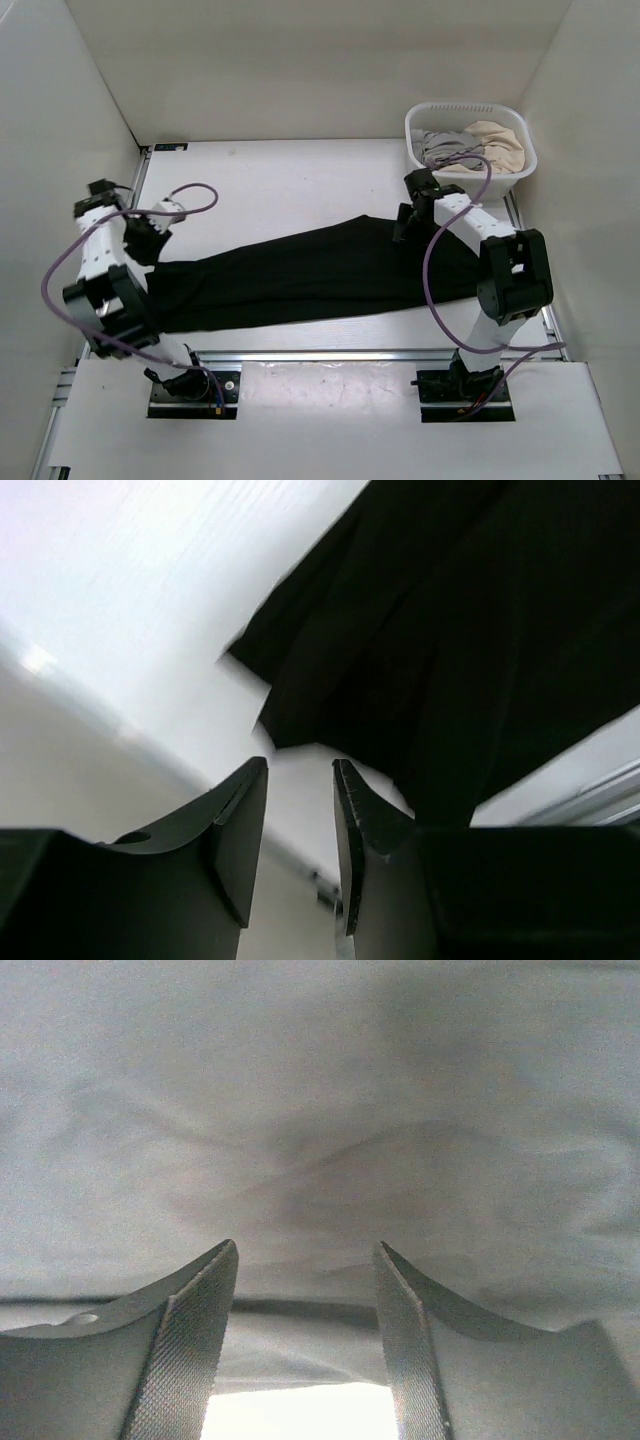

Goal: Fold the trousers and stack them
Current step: Fold the trousers

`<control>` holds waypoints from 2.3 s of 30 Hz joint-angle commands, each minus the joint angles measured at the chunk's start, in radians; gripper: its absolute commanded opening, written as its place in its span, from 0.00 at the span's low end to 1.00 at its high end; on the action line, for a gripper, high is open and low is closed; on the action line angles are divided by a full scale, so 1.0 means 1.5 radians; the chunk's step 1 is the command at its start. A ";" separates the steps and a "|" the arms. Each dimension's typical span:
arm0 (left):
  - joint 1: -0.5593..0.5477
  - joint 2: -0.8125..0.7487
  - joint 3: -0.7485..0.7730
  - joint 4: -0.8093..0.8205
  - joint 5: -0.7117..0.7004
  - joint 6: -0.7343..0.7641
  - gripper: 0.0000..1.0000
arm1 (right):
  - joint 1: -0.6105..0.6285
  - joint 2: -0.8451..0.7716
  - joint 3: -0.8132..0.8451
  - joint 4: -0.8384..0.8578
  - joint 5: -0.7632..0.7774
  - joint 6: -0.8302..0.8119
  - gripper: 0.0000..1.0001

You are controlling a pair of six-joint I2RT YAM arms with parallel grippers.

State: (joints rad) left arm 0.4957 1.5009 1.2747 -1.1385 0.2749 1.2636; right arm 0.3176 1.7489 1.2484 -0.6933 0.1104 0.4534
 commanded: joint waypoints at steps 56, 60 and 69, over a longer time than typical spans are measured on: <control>-0.172 0.305 0.087 0.185 -0.157 -0.180 0.22 | -0.154 0.018 -0.072 0.040 0.004 0.152 0.48; -0.165 0.250 0.040 0.185 -0.150 -0.167 0.14 | -0.177 0.025 -0.101 0.034 0.004 0.161 0.48; -0.115 0.083 -0.123 0.185 -0.127 -0.042 0.21 | -0.260 0.032 -0.192 0.061 -0.044 0.203 0.47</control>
State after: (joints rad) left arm 0.3065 1.6974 1.1500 -0.8654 0.0845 1.1156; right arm -0.0418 1.7420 1.0374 -0.5560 -0.0322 0.7639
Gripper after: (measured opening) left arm 0.201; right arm 0.466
